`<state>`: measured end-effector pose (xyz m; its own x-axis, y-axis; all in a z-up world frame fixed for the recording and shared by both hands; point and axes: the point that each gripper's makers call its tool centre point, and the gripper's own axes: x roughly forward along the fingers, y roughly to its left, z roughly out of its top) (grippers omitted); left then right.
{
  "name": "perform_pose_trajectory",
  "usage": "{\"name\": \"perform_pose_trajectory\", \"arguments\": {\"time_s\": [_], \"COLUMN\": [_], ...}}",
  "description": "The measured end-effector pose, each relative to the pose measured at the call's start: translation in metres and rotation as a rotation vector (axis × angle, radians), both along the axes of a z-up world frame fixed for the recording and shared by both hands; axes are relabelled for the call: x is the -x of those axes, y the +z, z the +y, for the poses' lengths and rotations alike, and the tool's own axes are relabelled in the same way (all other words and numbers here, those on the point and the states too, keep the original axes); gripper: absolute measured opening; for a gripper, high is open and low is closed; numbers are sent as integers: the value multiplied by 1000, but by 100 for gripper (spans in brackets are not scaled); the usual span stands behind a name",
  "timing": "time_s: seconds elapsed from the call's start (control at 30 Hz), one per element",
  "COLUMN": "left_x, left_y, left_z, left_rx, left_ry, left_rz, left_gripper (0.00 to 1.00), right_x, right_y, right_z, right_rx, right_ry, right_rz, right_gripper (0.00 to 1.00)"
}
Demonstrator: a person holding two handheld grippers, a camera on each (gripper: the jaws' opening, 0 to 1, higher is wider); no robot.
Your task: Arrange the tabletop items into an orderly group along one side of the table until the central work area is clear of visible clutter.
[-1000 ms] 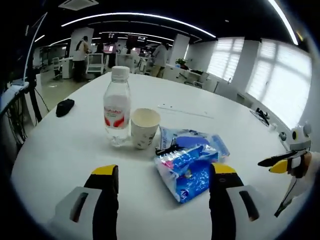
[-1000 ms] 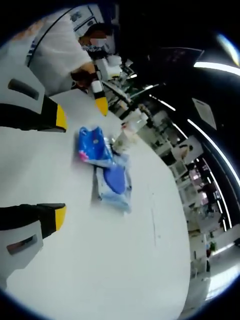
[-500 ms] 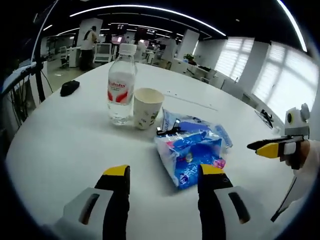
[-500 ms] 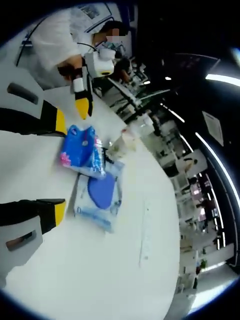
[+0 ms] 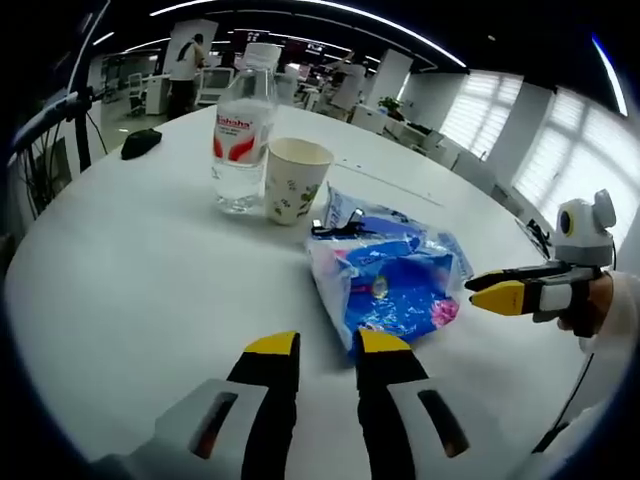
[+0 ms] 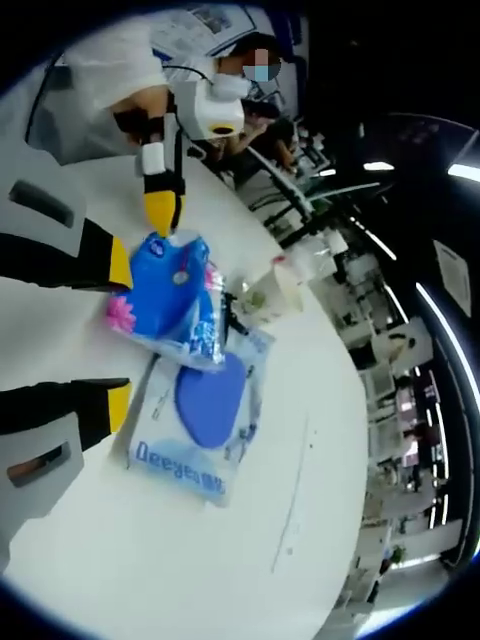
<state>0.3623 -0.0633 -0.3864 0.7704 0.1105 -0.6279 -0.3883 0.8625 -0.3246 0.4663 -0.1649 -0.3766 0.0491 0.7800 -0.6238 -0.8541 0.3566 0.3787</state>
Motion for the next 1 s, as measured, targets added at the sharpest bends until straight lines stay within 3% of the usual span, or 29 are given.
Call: {"name": "perform_pose_trajectory", "arguments": {"time_s": [0.2,0.33,0.53,0.73,0.9,1.0], "left_x": [-3,-6,-4,-6,-6,-6], "left_y": [-5,-5,2,15,29,41], "left_z": [1,1,-7,-20,-40,-58], "left_rx": [25,65,71,76,77,78], "left_ry": [11,33,45,15,-35,-75], "left_rz": [-4,-9,-13,-34,-47,-61], "left_gripper": [4,0,0,0,0,0], "right_x": [1,6,3,5,9,4], "right_y": [-7,-7,-1,13,34,46], "right_z": [7,11,9,-6,-32,-42], "right_rx": [9,1,-17,-43,-82,-117], "right_ry": [-34,-69,-73,-81,-118,-131], "right_rz": [54,115,106,107,92,50], "right_gripper": [19,2,0,0,0,0]}}
